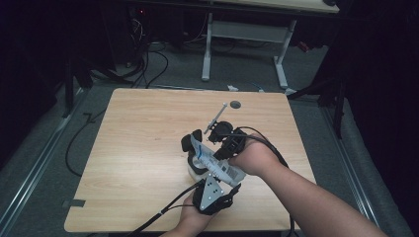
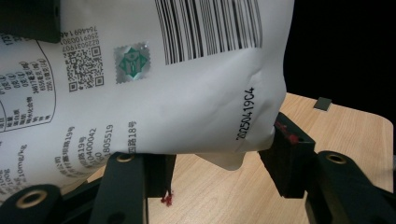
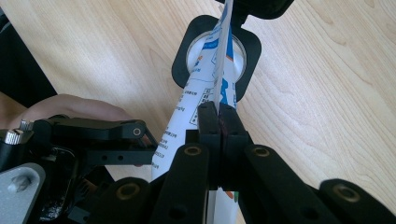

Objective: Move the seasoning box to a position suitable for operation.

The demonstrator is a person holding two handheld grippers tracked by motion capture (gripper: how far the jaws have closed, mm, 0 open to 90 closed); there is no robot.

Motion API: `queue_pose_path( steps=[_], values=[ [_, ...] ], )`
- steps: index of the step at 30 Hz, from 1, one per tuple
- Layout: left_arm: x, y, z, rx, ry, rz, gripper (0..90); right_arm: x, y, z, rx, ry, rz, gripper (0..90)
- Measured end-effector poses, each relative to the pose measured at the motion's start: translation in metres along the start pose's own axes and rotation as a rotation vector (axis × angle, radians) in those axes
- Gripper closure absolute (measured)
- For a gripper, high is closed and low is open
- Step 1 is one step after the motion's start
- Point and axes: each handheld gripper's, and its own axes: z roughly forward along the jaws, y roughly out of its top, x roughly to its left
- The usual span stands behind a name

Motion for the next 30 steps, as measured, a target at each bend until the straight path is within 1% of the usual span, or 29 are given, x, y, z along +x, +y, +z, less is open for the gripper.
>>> queue_pose_path(
  steps=[14, 30],
  values=[
    [0.0013, 0.0002, 0.0008, 0.002, 0.003, 0.0, 49.8, -0.0009, 0.0016, 0.0014, 0.003, -0.005, -0.005, 90.0],
    [0.0013, 0.0006, 0.0005, -0.005, 0.003, -0.002, 49.8, 0.0, 0.0024, 0.0014, 0.001, 0.001, -0.004, 90.0]
  ],
)
